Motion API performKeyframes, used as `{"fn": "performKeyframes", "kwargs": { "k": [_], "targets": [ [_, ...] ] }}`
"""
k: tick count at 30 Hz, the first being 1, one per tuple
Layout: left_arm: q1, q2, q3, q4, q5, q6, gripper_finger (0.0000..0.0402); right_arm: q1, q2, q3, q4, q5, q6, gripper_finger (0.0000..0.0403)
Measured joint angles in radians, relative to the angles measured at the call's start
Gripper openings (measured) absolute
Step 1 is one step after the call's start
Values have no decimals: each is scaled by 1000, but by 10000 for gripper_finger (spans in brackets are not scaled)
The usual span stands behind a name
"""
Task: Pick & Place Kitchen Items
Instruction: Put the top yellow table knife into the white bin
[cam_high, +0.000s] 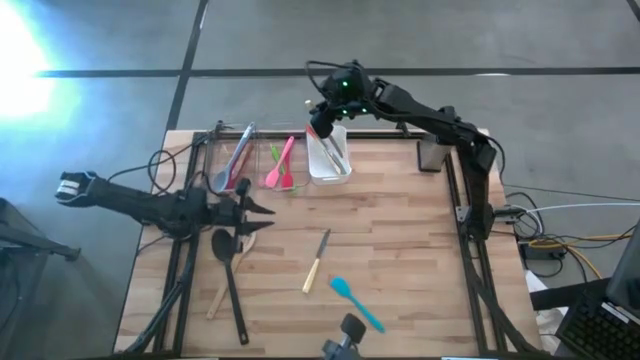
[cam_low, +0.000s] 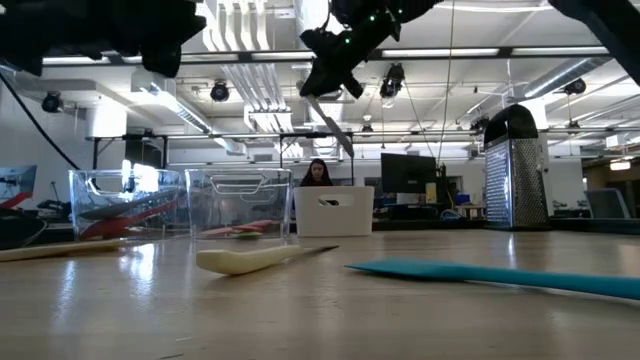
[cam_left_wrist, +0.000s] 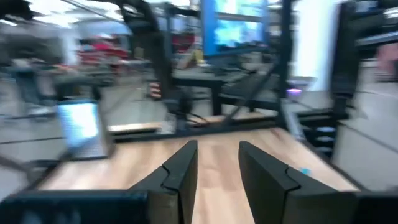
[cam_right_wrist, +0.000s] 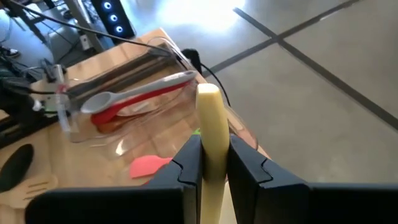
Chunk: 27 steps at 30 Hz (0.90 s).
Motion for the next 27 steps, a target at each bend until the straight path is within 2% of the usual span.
{"fn": "performKeyframes", "kwargs": {
  "k": [2,4,15,27],
  "targets": [
    [32,1,-9,-2,89,-22,119,-10,19,8,-1,0,0,34],
    [52,1,-19,-1,125,-24,119,-17,32,13,0,0,0,34],
    [106,5,-33,-8,125,17,119,-44,71,-4,63,0,27,34],
    [157,7,-33,-46,125,9,119,-52,174,-5,94,-22,62,34]
  ]
}}
